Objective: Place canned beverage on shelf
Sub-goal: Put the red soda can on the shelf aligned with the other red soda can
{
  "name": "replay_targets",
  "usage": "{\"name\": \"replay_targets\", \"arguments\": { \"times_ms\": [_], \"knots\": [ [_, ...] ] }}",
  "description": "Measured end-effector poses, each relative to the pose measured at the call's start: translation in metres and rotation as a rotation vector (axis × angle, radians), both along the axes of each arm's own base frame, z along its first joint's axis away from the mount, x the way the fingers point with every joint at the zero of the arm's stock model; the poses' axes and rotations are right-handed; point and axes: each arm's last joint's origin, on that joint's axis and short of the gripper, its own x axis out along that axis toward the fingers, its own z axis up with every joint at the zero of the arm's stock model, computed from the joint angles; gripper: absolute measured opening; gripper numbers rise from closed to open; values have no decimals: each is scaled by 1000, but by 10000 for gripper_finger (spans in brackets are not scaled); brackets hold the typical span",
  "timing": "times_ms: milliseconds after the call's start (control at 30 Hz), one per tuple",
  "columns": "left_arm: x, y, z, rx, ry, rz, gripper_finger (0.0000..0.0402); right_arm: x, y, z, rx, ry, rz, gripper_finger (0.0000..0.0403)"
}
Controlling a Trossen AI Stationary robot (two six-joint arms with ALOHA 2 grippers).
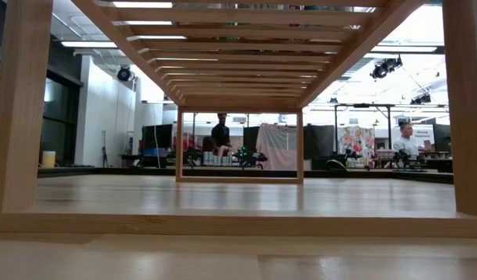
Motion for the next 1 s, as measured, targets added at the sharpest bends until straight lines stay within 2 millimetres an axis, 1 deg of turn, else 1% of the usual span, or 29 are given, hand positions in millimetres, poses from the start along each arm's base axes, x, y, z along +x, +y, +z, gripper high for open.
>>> {"name": "replay_targets", "arguments": {
  "times_ms": [100,200,367,467,567,667,733,867,1000],
  "knots": [
    [0,0,0,2,3,0,392,-1,2,0,63,-1,36,339],
    [0,0,0,2,3,0,392,-6,6,3,150,-13,82,339],
    [0,0,0,2,3,1,392,-20,22,3,244,15,164,339],
    [0,0,0,1,2,1,392,-29,36,-3,335,82,185,339],
    [0,0,0,1,2,1,392,-40,50,-11,483,202,189,339],
    [0,0,0,1,2,1,392,-52,63,-25,644,383,144,339],
    [0,0,0,1,2,1,392,-59,73,-34,709,508,97,339],
    [0,0,0,1,2,2,392,-65,90,-56,707,726,-46,339],
    [0,0,0,1,2,2,392,-60,105,-80,610,886,-163,339]
  ]
}}
